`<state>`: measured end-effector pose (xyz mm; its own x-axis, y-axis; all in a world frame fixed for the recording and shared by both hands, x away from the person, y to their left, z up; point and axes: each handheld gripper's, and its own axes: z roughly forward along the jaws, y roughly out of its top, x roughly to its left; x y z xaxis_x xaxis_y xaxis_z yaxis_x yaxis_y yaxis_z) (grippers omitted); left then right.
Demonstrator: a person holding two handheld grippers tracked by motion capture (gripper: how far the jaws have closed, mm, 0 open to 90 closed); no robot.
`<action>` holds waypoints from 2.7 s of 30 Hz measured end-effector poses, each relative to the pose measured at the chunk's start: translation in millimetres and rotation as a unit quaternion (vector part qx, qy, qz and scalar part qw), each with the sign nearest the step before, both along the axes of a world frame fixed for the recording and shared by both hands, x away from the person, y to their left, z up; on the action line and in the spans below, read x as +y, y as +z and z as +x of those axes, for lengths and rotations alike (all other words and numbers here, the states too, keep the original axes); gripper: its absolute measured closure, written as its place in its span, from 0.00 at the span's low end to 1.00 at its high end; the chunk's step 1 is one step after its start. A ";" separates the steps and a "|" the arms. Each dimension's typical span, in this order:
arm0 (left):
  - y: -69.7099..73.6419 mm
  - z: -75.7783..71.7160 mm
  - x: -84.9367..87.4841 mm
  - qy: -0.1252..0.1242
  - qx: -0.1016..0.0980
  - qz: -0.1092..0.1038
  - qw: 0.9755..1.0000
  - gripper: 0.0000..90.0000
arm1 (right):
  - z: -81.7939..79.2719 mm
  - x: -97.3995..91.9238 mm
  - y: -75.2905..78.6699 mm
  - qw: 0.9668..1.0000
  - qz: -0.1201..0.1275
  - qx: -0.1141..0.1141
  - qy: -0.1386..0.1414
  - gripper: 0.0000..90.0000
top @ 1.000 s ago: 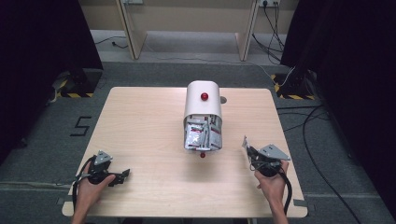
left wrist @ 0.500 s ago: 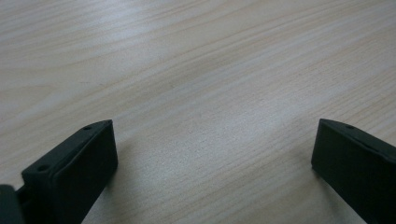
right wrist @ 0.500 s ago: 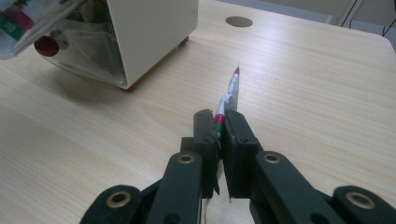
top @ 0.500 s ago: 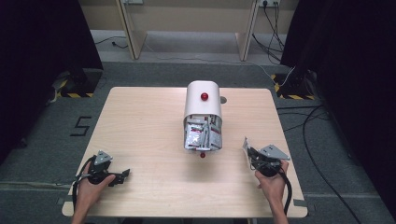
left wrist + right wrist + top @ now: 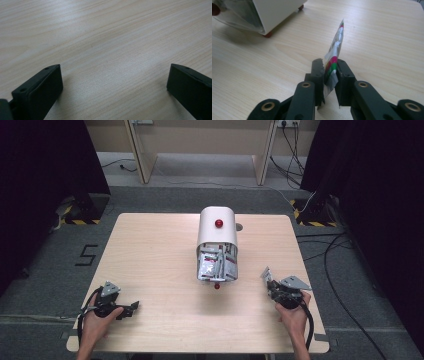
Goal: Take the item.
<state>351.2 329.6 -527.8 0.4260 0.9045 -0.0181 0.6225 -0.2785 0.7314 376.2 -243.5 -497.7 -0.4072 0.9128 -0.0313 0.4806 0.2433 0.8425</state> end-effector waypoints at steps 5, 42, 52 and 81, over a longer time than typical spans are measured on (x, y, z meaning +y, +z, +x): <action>0.1 0.0 0.0 0.000 0.000 0.000 1.000 0.00 | 1.6 -1.6 -1.4 1.000 -0.015 0.004 -0.007 0.80; 0.0 0.0 0.0 0.000 0.000 0.000 1.000 0.00 | 0.4 -2.4 8.8 0.999 -0.017 0.015 -0.027 0.46; 0.0 0.0 0.0 0.000 0.000 0.000 1.000 0.00 | -4.1 1.2 16.4 1.000 0.011 0.013 -0.021 0.38; 0.0 0.0 0.0 0.000 0.000 0.000 1.000 0.00 | -47.3 7.4 11.1 1.000 0.025 0.012 0.008 0.22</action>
